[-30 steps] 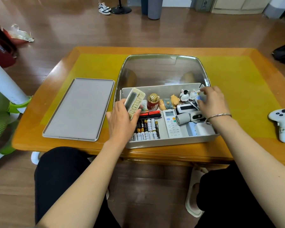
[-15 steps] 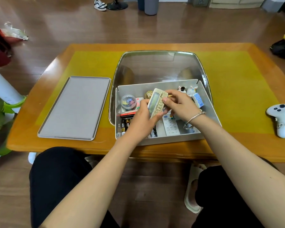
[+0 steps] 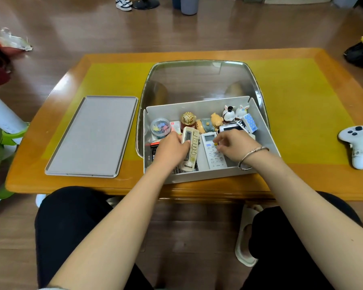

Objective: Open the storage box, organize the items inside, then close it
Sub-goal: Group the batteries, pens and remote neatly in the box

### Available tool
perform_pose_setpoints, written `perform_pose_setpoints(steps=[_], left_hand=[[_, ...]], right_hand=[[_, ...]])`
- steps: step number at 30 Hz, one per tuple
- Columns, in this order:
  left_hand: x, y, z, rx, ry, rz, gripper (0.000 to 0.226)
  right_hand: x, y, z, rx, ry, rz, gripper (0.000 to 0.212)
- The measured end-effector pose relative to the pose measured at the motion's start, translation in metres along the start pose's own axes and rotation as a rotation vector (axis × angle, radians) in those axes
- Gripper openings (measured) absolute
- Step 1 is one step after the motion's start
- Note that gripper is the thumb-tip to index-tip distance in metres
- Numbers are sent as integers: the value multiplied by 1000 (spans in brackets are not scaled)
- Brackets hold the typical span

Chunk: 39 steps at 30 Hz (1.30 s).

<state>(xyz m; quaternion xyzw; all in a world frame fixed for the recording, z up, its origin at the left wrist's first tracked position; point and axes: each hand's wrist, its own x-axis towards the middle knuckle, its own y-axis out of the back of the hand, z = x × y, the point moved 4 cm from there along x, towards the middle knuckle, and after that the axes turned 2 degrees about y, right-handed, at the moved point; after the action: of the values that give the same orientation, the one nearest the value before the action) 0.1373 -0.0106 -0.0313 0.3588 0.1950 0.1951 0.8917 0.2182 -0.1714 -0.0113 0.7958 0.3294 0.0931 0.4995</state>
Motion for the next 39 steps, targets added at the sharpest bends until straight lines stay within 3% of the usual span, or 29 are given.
perform_pose_setpoints(steps=[5, 9, 14, 21, 25, 29, 33, 39], left_hand=[[6, -12, 7, 66, 40, -86, 26], [7, -20, 9, 91, 63, -105, 17], [8, -28, 11, 79, 67, -120, 29], [7, -32, 9, 186, 9, -75, 38], [6, -15, 7, 268, -47, 87, 39], [10, 3, 1, 453, -182, 139, 28], [15, 6, -1, 557, -228, 99, 31], [15, 7, -1, 596, -253, 94, 29]], right_hand=[[-5, -7, 6, -135, -68, -62, 21], [-7, -10, 6, -189, -98, -102, 22], [-6, -16, 5, -208, -116, -158, 24], [-7, -19, 3, -161, -145, -185, 23], [-8, -20, 3, -192, -144, -177, 22], [-8, -14, -2, -272, -169, -25, 18], [-5, -17, -22, -286, -117, 67, 34], [12, -39, -46, -367, -50, -3, 55]])
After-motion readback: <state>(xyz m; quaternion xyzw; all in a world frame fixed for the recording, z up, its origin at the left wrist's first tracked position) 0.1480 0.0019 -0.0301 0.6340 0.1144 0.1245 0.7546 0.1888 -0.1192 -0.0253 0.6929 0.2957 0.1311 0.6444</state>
